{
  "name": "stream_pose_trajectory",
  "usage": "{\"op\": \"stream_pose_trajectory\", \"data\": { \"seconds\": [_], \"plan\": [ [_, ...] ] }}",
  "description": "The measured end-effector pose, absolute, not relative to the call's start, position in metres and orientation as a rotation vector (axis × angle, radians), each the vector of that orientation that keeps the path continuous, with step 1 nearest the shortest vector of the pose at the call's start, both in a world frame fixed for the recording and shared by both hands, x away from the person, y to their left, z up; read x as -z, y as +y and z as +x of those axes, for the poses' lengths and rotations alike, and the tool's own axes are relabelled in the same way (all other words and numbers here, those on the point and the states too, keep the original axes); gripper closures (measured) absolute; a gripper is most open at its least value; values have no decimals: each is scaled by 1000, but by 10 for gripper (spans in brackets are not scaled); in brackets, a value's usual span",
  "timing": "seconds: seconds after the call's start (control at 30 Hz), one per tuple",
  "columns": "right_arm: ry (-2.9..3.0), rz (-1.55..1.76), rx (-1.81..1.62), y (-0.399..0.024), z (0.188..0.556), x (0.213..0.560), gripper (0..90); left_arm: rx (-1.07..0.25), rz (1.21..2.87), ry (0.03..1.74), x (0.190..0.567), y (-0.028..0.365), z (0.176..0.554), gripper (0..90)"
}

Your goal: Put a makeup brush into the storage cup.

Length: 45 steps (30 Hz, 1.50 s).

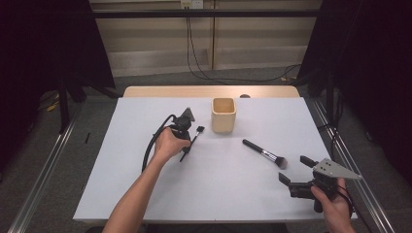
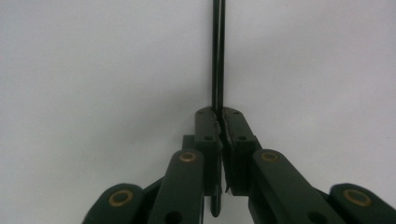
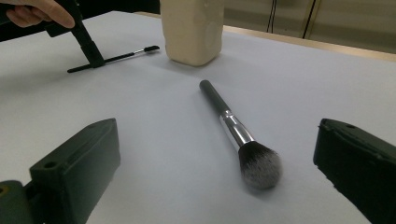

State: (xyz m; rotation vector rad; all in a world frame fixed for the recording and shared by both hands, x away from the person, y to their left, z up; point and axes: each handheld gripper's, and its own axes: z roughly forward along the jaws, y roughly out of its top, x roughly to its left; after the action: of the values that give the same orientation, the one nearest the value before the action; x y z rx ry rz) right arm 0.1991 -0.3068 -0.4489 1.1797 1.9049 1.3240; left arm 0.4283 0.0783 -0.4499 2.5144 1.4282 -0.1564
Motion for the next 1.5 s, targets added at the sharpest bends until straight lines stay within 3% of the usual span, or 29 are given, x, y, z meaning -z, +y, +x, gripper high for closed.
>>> {"op": "stream_pose_trajectory", "data": {
  "seconds": [0.57,1.17,1.5],
  "plan": [
    [1916,1176,-1323,-306,202,450,2,87,2369,1344,440,99,418,862],
    [1911,1184,-1341,-305,202,449,2,-23,2252,1140,422,116,402,862],
    [1919,1175,-1338,-304,202,450,2,-80,2144,1126,427,129,397,862]
  ]
}}
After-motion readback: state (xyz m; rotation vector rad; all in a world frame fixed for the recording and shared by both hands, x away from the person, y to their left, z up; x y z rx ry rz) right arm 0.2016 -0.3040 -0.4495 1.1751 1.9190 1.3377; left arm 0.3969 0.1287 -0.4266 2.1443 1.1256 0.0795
